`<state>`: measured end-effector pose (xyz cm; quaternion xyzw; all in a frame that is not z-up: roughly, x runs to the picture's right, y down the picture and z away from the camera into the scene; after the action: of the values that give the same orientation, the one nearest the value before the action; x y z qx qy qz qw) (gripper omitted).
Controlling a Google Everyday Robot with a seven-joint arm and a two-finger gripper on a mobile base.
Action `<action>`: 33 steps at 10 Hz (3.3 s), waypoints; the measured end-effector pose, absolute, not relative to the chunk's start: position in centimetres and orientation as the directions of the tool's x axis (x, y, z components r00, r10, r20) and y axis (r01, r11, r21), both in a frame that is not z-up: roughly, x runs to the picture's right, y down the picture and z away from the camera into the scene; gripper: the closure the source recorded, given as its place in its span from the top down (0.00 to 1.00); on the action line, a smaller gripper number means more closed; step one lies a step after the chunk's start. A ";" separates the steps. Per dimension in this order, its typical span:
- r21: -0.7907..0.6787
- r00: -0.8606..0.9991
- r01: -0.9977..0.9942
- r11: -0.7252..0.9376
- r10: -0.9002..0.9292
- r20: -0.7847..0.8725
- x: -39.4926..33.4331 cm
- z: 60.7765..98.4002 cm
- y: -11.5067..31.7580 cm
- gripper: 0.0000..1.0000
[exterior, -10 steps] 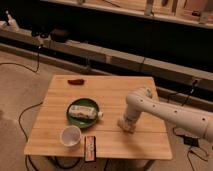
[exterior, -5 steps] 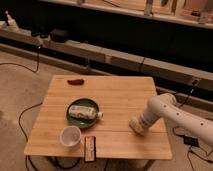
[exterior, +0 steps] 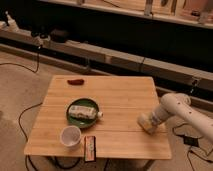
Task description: Wipe the white sponge on the table
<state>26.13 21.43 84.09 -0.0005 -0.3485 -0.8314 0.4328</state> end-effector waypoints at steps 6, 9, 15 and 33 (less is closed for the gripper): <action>0.582 -0.676 0.696 -0.421 -0.659 0.331 26.4 87.5 15.2 0.00; 0.596 -0.725 0.653 -0.468 -0.614 0.312 22.8 89.9 12.0 0.00; 0.686 -0.841 0.485 -0.542 -0.503 0.197 11.9 92.1 10.2 0.00; 0.729 -0.839 0.495 -0.473 -0.480 0.257 14.7 81.2 25.3 0.00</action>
<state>14.73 25.33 81.20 -0.0085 -0.4274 -0.8583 0.2839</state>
